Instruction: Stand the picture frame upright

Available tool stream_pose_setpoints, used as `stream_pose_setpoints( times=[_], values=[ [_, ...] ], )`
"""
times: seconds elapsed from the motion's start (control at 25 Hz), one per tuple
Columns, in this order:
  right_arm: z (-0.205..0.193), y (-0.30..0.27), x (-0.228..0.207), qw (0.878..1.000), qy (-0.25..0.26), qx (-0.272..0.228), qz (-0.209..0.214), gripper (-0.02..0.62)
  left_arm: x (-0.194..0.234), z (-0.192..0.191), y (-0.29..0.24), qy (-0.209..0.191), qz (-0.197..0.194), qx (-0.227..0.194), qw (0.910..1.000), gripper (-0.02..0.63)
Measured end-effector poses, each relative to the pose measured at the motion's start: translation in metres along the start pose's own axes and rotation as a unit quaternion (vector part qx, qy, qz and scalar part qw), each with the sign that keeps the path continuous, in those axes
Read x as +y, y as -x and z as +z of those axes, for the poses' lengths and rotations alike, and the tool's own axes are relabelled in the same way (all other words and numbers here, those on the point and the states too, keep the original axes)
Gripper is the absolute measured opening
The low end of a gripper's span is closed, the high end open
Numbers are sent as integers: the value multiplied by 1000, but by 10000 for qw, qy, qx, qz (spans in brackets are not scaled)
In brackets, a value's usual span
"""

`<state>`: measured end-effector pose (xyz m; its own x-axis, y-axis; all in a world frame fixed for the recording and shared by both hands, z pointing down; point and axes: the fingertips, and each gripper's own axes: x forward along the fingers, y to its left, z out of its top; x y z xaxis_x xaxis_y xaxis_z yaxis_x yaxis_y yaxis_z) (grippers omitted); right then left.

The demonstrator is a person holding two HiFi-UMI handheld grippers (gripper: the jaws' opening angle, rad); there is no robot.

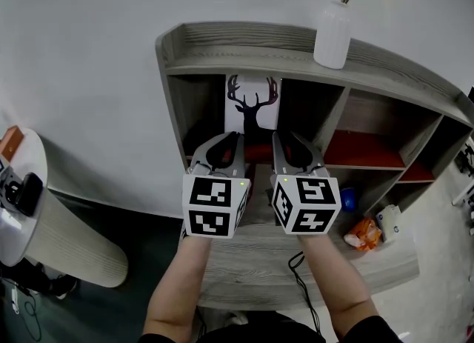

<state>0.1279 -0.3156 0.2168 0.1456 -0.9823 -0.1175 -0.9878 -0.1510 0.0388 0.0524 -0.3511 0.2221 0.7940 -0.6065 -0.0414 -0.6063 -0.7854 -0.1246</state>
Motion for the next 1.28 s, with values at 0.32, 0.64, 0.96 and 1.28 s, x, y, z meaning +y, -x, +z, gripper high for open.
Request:
stream_pose_setpoints(
  times=[0.32, 0.64, 0.96, 1.28],
  values=[
    [-5, 20, 15, 9999, 47, -65, 147, 43, -16, -4, 16, 112, -227, -40, 9997, -4],
    [-9, 35, 23, 9996, -84, -74, 251, 40, -30, -5, 31, 225, -360, -148, 9990, -5],
    [-19, 48, 24, 9995, -166, -25, 281, 29, -36, -13, 42, 423, -476, -157, 9978, -5],
    [-31, 60, 32, 9988, -198, 62, 434, 20, -54, -29, 50, 673, -697, -83, 9953, -5]
  ],
)
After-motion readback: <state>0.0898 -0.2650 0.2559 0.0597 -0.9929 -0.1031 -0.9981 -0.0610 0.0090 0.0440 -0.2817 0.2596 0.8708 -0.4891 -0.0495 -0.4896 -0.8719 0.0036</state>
